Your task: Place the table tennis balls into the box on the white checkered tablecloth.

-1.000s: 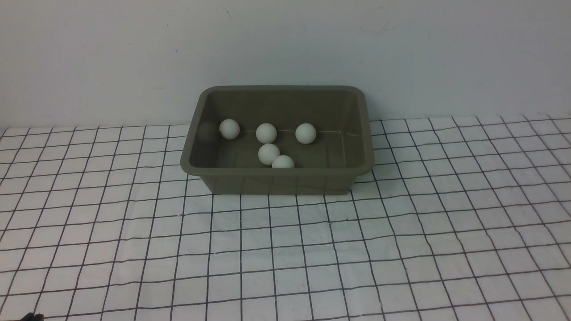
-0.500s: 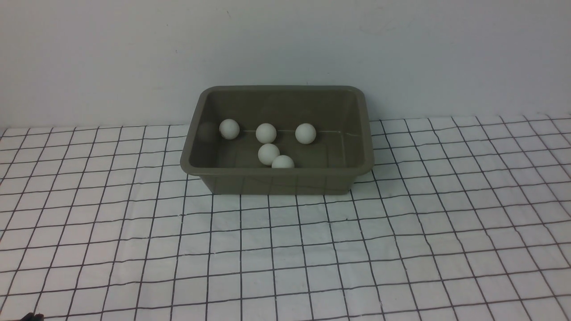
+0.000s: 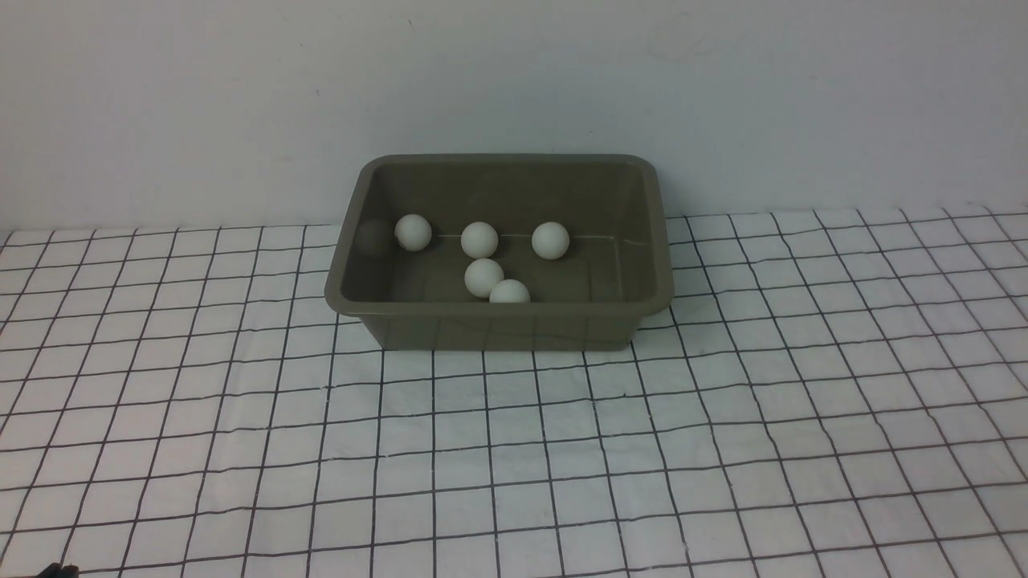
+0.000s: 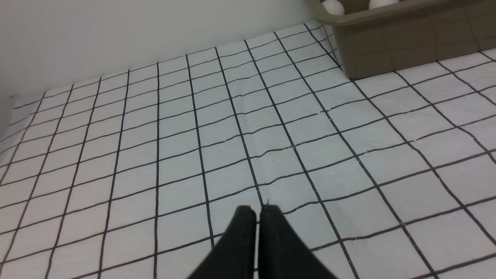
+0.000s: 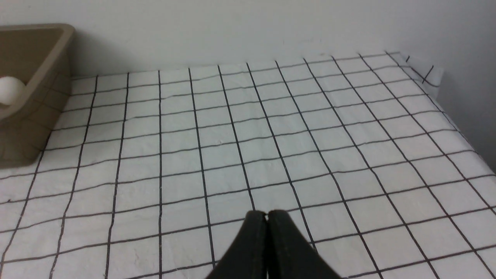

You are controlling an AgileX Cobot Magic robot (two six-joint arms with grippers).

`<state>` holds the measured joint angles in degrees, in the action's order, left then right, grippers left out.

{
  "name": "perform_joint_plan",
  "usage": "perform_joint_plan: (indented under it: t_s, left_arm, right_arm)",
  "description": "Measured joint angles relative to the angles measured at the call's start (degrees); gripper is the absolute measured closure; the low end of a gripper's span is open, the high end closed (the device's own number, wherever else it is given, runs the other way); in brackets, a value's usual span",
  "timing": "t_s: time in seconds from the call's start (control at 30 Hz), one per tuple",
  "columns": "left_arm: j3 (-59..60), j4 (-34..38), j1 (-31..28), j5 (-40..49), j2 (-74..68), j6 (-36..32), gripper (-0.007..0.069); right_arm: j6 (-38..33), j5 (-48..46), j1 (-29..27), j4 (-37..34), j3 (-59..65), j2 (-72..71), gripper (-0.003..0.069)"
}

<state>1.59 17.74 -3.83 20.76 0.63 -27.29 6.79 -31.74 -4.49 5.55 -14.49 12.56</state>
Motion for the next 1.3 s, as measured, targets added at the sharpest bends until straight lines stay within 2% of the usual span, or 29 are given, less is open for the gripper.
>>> perform_joint_plan:
  t_s: [0.13, 0.57, 1.3]
  left_arm:
    - [0.0, 0.0, 0.0, 0.0, 0.0, 0.0, 0.0629]
    - [0.0, 0.0, 0.0, 0.0, 0.0, 0.0, 0.0629]
    - [0.0, -0.1, 0.0, 0.0, 0.0, 0.0, 0.0629]
  right_arm:
    - [-0.2, 5.1, 0.0, 0.2, 7.0, -7.4, 0.0676]
    - [-0.2, 6.5, 0.0, 0.2, 13.6, -10.0, 0.0676]
    - [-0.3, 5.4, 0.0, 0.2, 13.9, -13.2, 0.0676]
